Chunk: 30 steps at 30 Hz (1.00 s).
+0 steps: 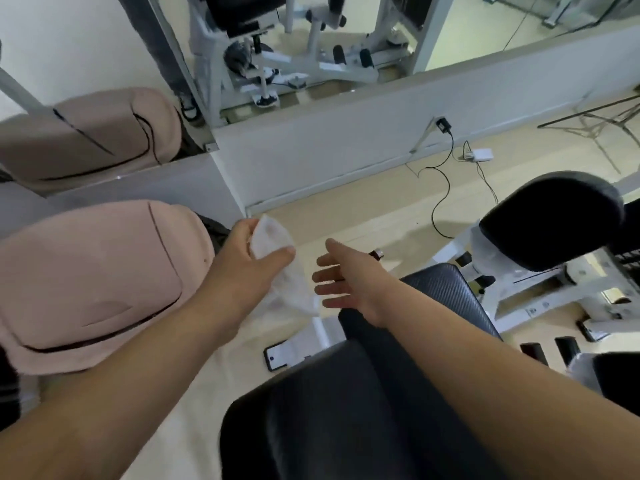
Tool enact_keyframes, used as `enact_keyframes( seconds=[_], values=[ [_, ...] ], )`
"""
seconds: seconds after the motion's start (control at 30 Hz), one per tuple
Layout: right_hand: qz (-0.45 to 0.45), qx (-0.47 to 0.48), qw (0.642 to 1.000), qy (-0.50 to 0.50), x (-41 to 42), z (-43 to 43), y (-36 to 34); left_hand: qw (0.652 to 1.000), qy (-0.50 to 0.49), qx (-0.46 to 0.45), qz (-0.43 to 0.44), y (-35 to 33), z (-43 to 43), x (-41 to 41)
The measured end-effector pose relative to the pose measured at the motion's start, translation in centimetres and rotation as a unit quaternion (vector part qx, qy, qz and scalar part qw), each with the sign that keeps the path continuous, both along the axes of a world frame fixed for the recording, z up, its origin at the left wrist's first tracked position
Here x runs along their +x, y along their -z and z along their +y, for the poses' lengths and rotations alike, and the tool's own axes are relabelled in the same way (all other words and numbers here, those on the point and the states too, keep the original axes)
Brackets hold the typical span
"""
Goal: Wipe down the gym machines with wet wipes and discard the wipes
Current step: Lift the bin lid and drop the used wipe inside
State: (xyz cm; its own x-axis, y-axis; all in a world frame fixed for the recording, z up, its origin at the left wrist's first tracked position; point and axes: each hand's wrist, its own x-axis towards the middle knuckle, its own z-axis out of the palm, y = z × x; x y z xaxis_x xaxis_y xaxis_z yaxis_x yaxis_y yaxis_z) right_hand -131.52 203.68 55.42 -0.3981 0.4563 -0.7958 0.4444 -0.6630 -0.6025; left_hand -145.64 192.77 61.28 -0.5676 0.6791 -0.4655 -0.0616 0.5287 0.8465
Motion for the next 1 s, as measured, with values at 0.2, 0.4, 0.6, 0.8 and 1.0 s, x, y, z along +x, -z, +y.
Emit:
enact_keyframes(
  seconds=[0.2, 0.4, 0.6, 0.8, 1.0],
  values=[
    [0.102, -0.027, 0.994, 0.033, 1.0, -7.1, -12.5, 0.991, -0.008, 0.122, -0.052, -11.0, -4.8, 3.4],
    [0.127, 0.051, 0.985, 0.108, 3.7, -12.9, -18.5, 0.987, 0.056, 0.128, 0.076, -13.4, -11.2, 7.3],
    [0.162, 0.120, 0.978, 0.058, 7.3, -18.4, -19.9, 0.963, 0.016, 0.167, 0.212, -13.1, -16.3, 10.8],
    [0.178, 0.164, 0.970, 0.003, 8.0, -20.9, -20.8, 0.951, 0.000, 0.165, 0.263, -13.4, -19.6, 10.8],
    [0.161, 0.190, 0.968, -0.001, 0.4, -22.1, -20.9, 0.971, -0.045, 0.203, 0.117, -13.0, -21.7, 5.7]
  ],
)
